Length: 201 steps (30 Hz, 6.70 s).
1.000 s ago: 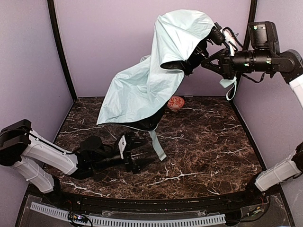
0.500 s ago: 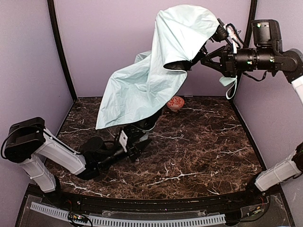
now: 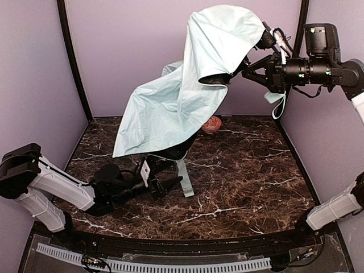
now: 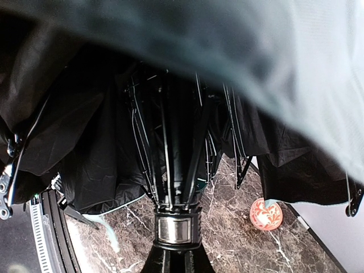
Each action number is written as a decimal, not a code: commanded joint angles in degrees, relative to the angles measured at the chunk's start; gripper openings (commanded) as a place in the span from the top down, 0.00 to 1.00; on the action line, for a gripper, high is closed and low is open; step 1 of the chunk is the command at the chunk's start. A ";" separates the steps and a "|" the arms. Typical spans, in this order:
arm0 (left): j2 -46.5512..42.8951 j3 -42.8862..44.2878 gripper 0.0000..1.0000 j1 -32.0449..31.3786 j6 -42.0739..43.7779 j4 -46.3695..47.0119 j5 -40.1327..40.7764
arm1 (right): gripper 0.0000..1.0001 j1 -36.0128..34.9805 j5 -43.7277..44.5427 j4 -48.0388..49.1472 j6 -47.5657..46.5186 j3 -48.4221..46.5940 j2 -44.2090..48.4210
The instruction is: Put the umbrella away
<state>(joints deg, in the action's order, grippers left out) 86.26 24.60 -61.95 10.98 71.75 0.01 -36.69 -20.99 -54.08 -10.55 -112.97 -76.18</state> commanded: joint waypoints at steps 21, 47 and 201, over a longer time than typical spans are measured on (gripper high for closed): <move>-1.93 -2.13 1.00 7.28 3.96 -3.65 0.56 | 1.00 0.31 -8.62 -2.07 -6.36 1.66 6.21; -23.93 17.20 1.00 -6.54 6.93 -82.77 -14.74 | 1.00 4.66 32.07 4.60 -1.13 2.32 1.80; 12.32 46.01 0.06 14.05 -9.71 -69.03 -11.86 | 0.72 1.85 -12.88 55.94 35.63 54.16 -18.88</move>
<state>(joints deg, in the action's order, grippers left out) 96.16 70.30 -48.64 9.02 3.53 -2.72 -32.16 -26.48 -4.99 22.59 -61.63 -99.61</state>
